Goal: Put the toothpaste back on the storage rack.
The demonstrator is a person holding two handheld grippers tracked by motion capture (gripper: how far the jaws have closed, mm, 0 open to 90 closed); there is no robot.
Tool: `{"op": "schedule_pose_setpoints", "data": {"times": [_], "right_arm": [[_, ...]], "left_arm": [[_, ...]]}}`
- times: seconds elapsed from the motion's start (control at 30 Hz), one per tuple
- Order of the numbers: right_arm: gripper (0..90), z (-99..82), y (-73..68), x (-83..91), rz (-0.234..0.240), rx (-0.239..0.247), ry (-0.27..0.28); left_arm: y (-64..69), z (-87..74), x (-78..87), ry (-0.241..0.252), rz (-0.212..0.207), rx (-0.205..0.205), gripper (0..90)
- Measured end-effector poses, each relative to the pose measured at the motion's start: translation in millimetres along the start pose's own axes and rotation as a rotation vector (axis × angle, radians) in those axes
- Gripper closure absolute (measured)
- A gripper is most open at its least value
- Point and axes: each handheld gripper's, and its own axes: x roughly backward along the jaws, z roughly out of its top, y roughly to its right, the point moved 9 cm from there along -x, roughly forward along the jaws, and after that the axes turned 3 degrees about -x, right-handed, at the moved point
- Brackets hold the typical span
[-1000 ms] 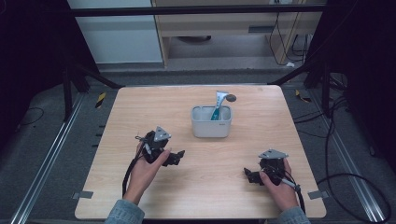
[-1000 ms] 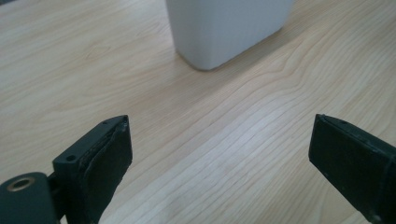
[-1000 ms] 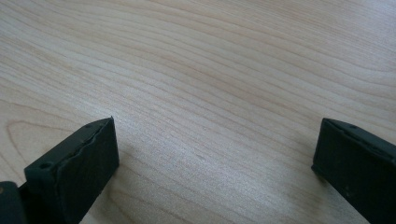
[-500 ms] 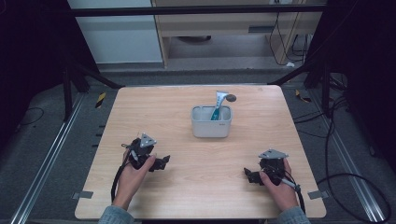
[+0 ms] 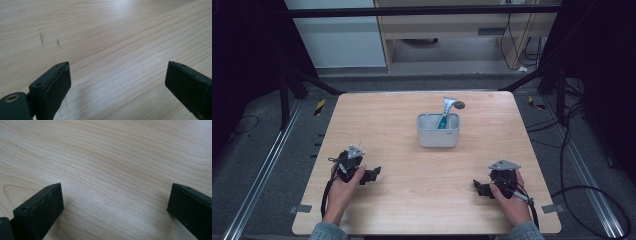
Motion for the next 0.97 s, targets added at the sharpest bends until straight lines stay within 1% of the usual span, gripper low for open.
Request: {"op": "schedule_pose_setpoints", "data": {"times": [0.2, 0.37, 0.43, 0.6, 0.7, 0.83, 0.97], "right_arm": [[0.4, 0.0, 0.0, 0.0, 0.000, 0.000, 0.000], [0.4, 0.0, 0.0, 0.0, 0.000, 0.000, 0.000], [0.4, 0.0, 0.0, 0.1, 0.000, 0.000, 0.000], [0.4, 0.0, 0.0, 0.0, 0.000, 0.000, 0.000], [0.4, 0.0, 0.0, 0.0, 0.000, 0.000, 0.000], [0.4, 0.0, -0.1, 0.0, 0.000, 0.000, 0.000], [0.4, 0.0, -0.2, 0.1, 0.001, 0.000, 0.000]], "left_arm": [[-10.3, -5.5, -3.0, 0.001, 0.017, 0.025, 6.3], [-15.5, -9.5, -7.5, 0.001, 0.021, 0.040, 6.2], [-17.7, -11.8, -10.3, 0.002, 0.022, 0.056, 6.2], [-20.3, -18.5, -16.2, -0.009, 0.021, 0.063, 6.0], [-22.7, -21.6, -19.2, 0.016, 0.040, 0.043, 4.8], [-21.2, -22.1, -20.5, 0.001, 0.041, 0.020, 2.3], [-22.1, -22.5, -21.2, -0.007, 0.044, 0.030, 0.0]]}}
